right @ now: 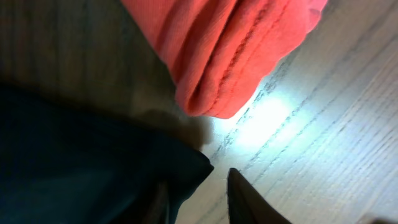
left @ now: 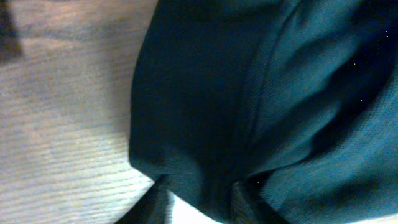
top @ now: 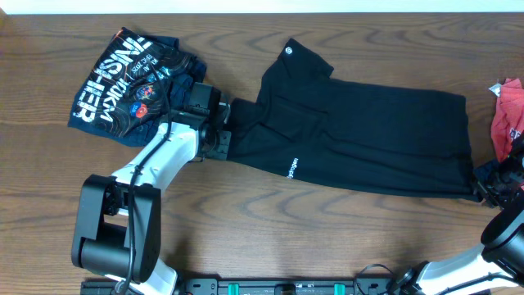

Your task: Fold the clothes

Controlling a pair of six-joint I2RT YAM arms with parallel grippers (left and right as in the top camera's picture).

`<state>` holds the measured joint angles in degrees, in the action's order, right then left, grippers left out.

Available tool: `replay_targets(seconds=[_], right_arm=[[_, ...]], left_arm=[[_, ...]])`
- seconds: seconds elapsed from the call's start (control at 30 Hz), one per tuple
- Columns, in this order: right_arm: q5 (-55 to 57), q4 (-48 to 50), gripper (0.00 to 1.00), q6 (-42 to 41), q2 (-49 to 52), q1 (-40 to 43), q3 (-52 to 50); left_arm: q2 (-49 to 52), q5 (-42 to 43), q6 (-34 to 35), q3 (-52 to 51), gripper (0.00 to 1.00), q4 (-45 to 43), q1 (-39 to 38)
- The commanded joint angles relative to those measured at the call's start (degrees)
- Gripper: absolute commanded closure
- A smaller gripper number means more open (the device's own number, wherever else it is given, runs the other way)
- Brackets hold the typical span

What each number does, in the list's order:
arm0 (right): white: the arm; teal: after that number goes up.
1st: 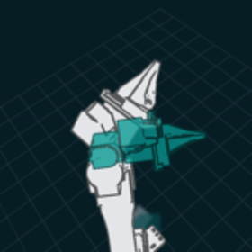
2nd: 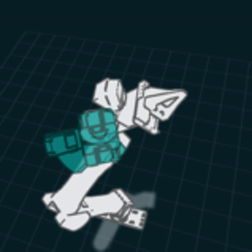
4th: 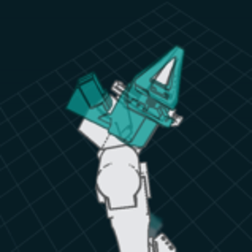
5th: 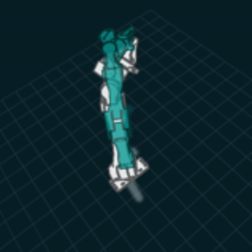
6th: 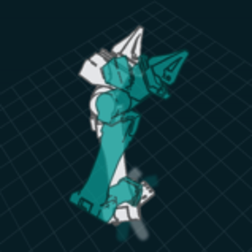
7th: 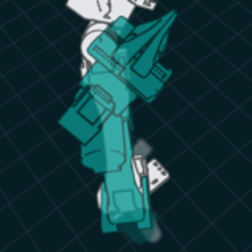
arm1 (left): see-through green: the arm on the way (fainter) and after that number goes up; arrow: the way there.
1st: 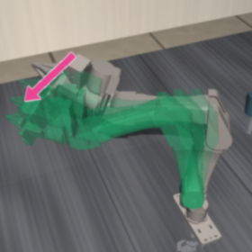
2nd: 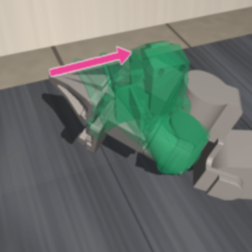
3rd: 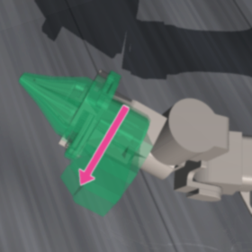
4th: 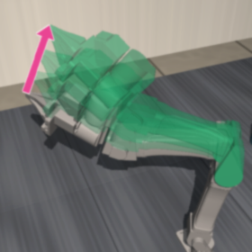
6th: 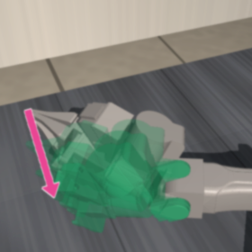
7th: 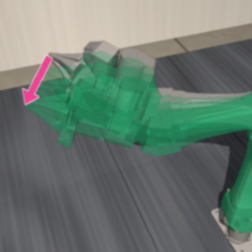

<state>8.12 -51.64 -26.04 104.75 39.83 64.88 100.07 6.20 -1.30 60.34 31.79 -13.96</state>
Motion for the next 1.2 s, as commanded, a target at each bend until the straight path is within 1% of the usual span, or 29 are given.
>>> replay_targets(seconds=[0.0,0.03,0.07,0.13,0.23,0.3,0.43,0.57,0.67,0.73,0.87,0.93,1.03,1.1,1.17], right_arm=[[-2.3,-0.1,0.67,1.5,0.5,0.2,2.2],[-3.3,-0.2,0.67,1.7,0.5,0.2,2.5],[-4.8,-0.3,0.67,1.8,0.5,0.2,2.9],[-8.5,-0.2,0.69,3.7,0.5,0.2,3.6],[-13.6,0.0,0.69,6.1,0.5,0.2,4.5],[-14.8,0.0,0.69,6.6,0.5,0.2,4.8],[-13.4,-0.3,0.68,6.6,0.5,0.4,5.0],[-4.7,-1.0,0.66,4.9,0.5,1.4,5.7],[-4.6,-0.5,0.66,4.9,0.5,2.3,7.0],[-7.2,-0.2,0.65,5.1,0.5,2.6,7.8],[-22.7,2.6,0.65,11.9,0.5,2.1,7.6],[-24.7,2.9,0.63,12.6,0.5,1.3,7.4],[-25.6,2.9,0.55,15.5,0.5,0.1,7.3],[-23.2,1.2,0.53,14.9,0.5,-0.1,7.3],[-12.5,-1.0,0.48,9.4,0.5,0.2,7.3]], left_arm=[[-1.0,0.9,0.0,0.3,0.52,1.6,0.6],[-1.0,0.9,-0.1,0.9,0.52,2.4,0.6],[-1.0,0.9,-0.1,1.6,0.49,3.2,0.6],[-1.0,1.2,-0.1,2.4,0.49,3.6,0.6],[-1.0,5.7,-0.6,3.0,0.49,2.8,0.4],[-1.0,7.9,-1.3,3.0,0.48,2.3,0.0],[-1.0,7.9,-2.2,3.0,0.48,1.6,-1.1],[-1.0,5.0,-2.3,3.0,0.48,2.4,-1.2],[-1.0,4.8,-2.3,3.3,0.48,2.5,-1.2],[-1.0,5.0,-2.3,3.7,0.48,2.4,-1.3],[-1.0,5.4,-2.3,4.3,0.48,1.3,-1.4],[-1.0,6.4,-2.3,4.3,0.47,0.1,-1.6],[-1.0,8.2,-2.3,4.3,0.44,-1.0,-2.0],[-1.0,8.2,-2.3,4.3,0.44,-0.8,-2.1],[-1.0,8.1,-2.6,4.3,0.43,0.5,-2.1]])
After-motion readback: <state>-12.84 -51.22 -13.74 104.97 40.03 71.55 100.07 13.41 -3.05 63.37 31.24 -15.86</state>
